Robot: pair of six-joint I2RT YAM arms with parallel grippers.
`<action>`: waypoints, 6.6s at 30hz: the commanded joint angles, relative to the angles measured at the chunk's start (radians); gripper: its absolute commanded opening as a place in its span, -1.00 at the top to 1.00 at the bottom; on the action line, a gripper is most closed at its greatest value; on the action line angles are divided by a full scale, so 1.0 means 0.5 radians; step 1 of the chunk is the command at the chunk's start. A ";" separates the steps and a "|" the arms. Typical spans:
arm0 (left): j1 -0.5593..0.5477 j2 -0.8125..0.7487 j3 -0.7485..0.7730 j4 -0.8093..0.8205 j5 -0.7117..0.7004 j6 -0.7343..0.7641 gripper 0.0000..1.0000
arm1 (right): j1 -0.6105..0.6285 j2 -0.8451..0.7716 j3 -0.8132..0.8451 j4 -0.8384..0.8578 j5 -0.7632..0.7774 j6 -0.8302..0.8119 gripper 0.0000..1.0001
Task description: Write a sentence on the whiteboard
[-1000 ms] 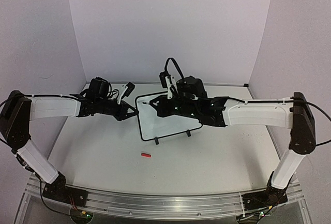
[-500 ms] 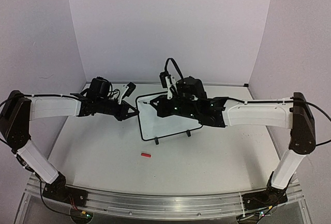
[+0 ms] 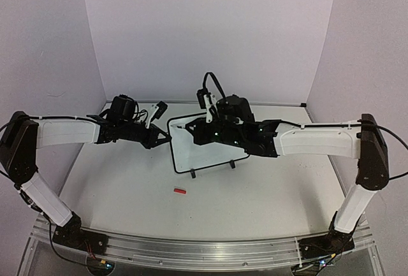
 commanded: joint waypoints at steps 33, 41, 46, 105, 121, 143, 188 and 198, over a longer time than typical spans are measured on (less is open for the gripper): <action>-0.010 0.020 0.086 -0.085 -0.111 0.102 1.00 | -0.002 -0.046 0.015 -0.007 0.117 -0.025 1.00; -0.011 0.025 0.085 -0.088 -0.116 0.107 1.00 | -0.004 -0.094 0.010 0.016 0.132 -0.041 1.00; -0.011 0.027 0.086 -0.090 -0.120 0.104 1.00 | -0.004 -0.110 0.008 0.043 0.123 -0.045 1.00; -0.014 0.017 0.085 -0.106 -0.134 0.119 1.00 | -0.003 -0.179 -0.068 0.121 0.259 -0.044 1.00; -0.014 0.029 0.089 -0.111 -0.139 0.124 1.00 | -0.003 -0.212 -0.061 0.153 0.273 -0.080 1.00; -0.014 0.039 0.086 -0.119 -0.146 0.131 1.00 | -0.004 -0.333 -0.173 0.173 0.200 -0.047 1.00; -0.015 0.063 0.095 -0.145 -0.167 0.152 1.00 | -0.237 -0.232 -0.268 0.166 -0.246 0.081 1.00; -0.013 0.069 0.100 -0.149 -0.171 0.155 1.00 | -0.244 -0.168 -0.223 0.169 -0.231 0.087 1.00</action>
